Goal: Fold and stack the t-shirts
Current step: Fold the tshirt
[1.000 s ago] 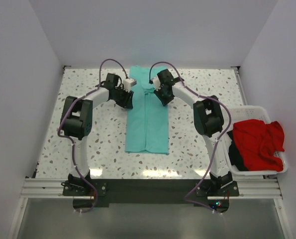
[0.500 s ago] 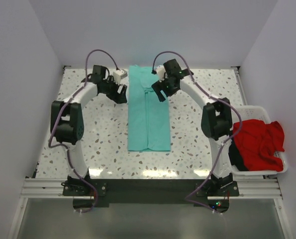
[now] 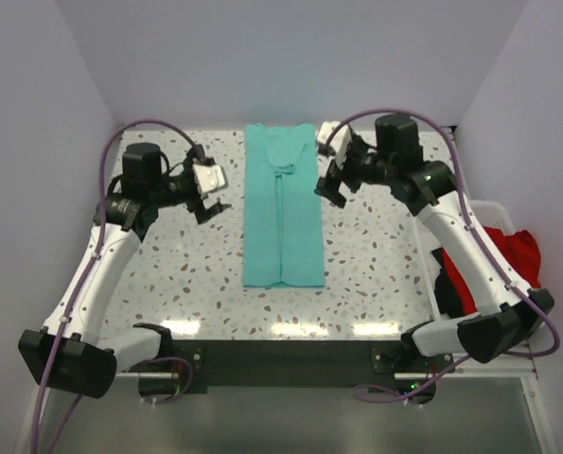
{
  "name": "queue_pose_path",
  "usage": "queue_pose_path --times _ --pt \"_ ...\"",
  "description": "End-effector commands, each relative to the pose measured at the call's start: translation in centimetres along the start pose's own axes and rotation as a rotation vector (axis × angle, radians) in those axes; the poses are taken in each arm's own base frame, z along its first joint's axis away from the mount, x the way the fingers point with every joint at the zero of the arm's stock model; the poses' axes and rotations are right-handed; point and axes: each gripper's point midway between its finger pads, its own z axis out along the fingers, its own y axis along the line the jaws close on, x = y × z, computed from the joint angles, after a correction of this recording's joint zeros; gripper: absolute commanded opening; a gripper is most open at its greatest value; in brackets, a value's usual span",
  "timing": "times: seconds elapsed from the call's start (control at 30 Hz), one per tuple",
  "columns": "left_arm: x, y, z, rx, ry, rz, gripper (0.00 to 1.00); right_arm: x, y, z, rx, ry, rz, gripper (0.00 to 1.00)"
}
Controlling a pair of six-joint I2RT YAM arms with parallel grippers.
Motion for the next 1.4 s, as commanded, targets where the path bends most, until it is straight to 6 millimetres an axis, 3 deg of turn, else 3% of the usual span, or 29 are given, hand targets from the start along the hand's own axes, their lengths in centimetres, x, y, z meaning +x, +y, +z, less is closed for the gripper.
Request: queue_pose_path --times 0.0,0.03,0.07,0.1,0.13,0.17,0.2,0.23,0.27,0.37,0.5,0.97,1.13,1.17,1.2,1.3,1.37 --pt "5.6 -9.0 1.6 0.323 0.076 0.102 1.0 7.2 8.1 1.9 -0.32 0.155 -0.136 0.99" --pt "6.3 -11.2 1.8 0.382 0.087 0.115 0.99 8.0 10.4 2.1 -0.376 0.182 -0.192 0.99" --pt "9.0 -13.6 2.0 0.419 0.13 0.092 0.97 9.7 11.2 2.2 -0.376 0.24 -0.233 0.99" --pt "9.6 -14.6 2.0 0.41 0.135 0.079 0.91 12.8 13.1 2.7 -0.412 0.293 -0.238 0.98" --pt "9.5 -15.3 2.9 0.405 0.11 0.119 0.88 13.5 14.7 2.9 -0.439 0.301 -0.276 0.97" --pt "11.9 -17.5 2.9 0.433 0.152 0.108 0.84 15.1 15.1 3.1 -0.428 0.348 -0.32 0.92" --pt "12.0 -17.5 3.7 0.399 0.135 0.147 0.8 17.5 16.4 3.6 -0.444 0.381 -0.342 0.9" --pt "13.3 -20.1 3.9 0.444 0.152 0.156 0.77 18.4 17.6 4.0 -0.469 0.396 -0.37 0.87" --pt "14.0 -20.3 4.2 0.427 0.177 0.175 0.72 20.1 18.3 4.4 -0.473 0.423 -0.375 0.81" --pt "15.3 -21.7 5.3 0.434 0.198 0.225 0.64 22.4 19.8 5.1 -0.516 0.472 -0.374 0.66" --pt "16.5 -22.4 6.0 0.47 0.228 0.253 0.56 23.5 20.6 5.8 -0.525 0.46 -0.372 0.54" --pt "18.9 -23.8 6.9 0.564 0.289 0.282 0.42 27.9 22.3 6.6 -0.576 0.518 -0.395 0.4" --pt "19.8 -24.0 6.8 0.584 0.319 0.29 0.28 28.3 22.4 6.5 -0.577 0.528 -0.392 0.22" --pt "19.6 -24.0 6.8 0.588 0.315 0.293 0.21 28.1 22.3 6.5 -0.574 0.527 -0.392 0.16" --pt "19.4 -24.0 6.7 0.586 0.313 0.288 0.17 28.0 22.3 6.5 -0.572 0.527 -0.391 0.01" --pt "18.1 -23.5 6.8 0.567 0.292 0.269 0.01 26.7 21.8 6.4 -0.545 0.507 -0.376 0.0" --pt "16.5 -22.9 7.0 0.558 0.261 0.258 0.0 25.5 21.7 6.2 -0.542 0.479 -0.37 0.0"
